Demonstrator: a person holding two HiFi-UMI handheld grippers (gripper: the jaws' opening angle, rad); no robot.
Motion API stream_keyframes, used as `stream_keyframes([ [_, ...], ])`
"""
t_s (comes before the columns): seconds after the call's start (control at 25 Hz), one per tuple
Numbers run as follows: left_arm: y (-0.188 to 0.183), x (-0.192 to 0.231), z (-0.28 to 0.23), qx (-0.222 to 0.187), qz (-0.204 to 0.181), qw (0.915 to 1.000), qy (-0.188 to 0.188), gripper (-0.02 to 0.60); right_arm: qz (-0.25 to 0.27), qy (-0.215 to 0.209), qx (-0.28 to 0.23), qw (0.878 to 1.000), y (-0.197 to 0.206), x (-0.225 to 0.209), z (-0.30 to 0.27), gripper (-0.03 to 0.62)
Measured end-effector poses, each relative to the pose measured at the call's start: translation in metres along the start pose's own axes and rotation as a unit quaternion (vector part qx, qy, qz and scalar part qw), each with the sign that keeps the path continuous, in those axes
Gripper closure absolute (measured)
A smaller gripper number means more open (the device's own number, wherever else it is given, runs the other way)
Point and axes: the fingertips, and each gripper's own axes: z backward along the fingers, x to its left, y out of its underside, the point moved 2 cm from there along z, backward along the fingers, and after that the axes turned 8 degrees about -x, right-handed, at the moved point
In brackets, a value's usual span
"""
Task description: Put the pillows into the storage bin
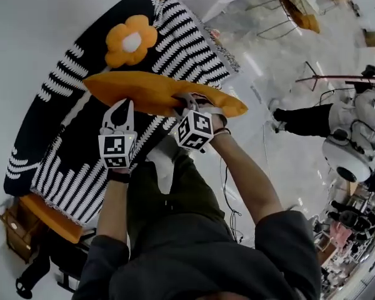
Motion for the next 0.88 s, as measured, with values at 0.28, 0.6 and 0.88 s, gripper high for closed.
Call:
stream_keyframes([
  [0.28, -0.032, -0.166, -0.083, 0.014, -0.047, 0.9907, 0.127, 0.577, -0.108, 0.077, 0.049, 0.99, 0.146, -0.03, 0.114, 0.533],
  [0.6, -0.012, -0.34, -0.162, 0.042, -0.095, 0.9575, 0.269, 0.577, -0.266, 0.167, 0.104, 0.943, 0.326, -0.02, 0.207, 0.531],
  [0.88, 0.027, -0.44, -0.207, 0.08, -0.123, 0.926, 0.348, 0.577, -0.413, 0.251, 0.148, 0.863, 0.457, 0.002, 0.249, 0.531],
])
